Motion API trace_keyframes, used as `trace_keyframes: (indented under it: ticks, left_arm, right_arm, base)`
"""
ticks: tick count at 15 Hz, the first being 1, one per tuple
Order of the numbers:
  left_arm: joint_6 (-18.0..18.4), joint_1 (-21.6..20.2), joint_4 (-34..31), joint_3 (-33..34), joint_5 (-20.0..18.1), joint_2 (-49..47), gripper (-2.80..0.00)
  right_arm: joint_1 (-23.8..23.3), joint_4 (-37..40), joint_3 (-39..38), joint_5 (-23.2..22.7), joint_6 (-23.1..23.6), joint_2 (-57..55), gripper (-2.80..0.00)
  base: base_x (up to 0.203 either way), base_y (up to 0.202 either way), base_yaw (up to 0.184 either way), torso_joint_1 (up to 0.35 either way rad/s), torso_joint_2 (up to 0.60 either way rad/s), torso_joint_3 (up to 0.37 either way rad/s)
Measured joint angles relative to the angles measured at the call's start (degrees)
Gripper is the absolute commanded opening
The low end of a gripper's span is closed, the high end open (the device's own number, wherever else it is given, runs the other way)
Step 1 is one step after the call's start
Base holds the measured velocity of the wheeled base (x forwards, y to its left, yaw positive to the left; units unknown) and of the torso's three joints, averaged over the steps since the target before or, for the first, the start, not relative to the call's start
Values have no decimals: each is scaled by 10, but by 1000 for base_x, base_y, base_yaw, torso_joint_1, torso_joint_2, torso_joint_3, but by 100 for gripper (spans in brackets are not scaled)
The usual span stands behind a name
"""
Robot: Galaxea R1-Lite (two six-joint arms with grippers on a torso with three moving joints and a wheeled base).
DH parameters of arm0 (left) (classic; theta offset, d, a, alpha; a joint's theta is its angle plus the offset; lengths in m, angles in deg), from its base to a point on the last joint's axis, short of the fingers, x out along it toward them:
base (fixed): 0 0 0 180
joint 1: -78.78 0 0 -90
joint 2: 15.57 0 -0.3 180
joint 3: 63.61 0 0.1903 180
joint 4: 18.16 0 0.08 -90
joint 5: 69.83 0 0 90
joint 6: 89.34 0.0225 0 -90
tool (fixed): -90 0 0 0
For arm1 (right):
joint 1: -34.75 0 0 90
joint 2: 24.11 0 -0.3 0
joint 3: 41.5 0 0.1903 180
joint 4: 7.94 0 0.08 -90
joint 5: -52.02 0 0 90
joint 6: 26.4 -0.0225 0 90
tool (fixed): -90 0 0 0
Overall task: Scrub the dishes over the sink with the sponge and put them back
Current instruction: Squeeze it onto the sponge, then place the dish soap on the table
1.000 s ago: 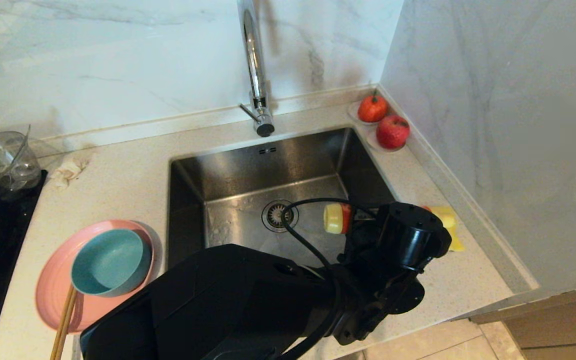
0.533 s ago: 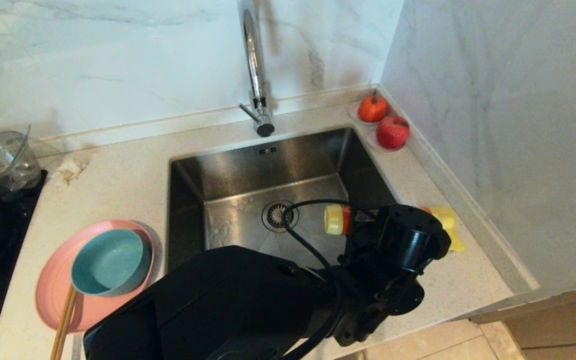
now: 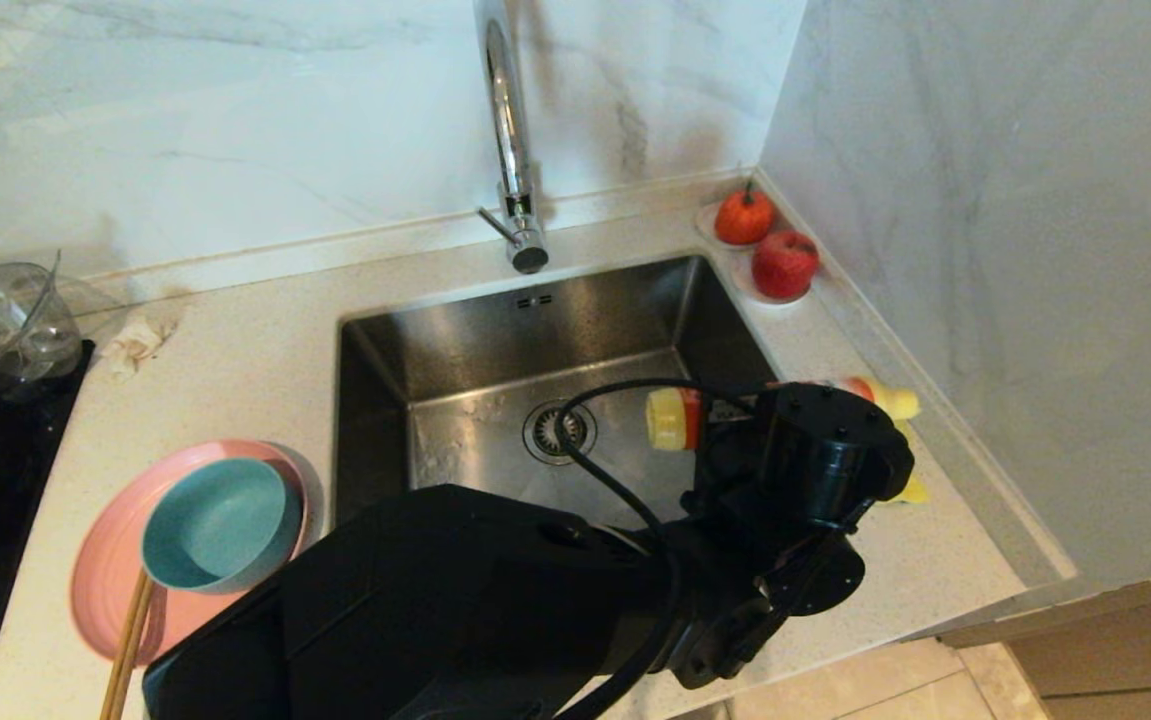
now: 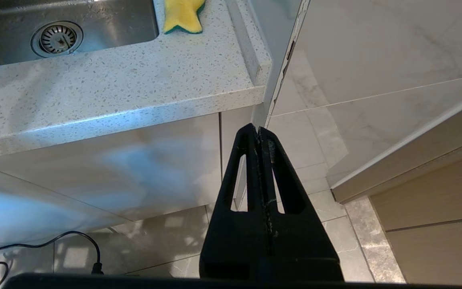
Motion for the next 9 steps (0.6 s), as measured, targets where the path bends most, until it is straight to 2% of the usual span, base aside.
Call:
trace_keyframes:
  ticks: [9]
  left_arm:
    - [0, 1, -2, -29, -1, 107, -280]
  right_arm:
    - [0, 0, 0, 0, 0, 0, -280]
  base:
    - [0, 0, 0, 0, 0, 0]
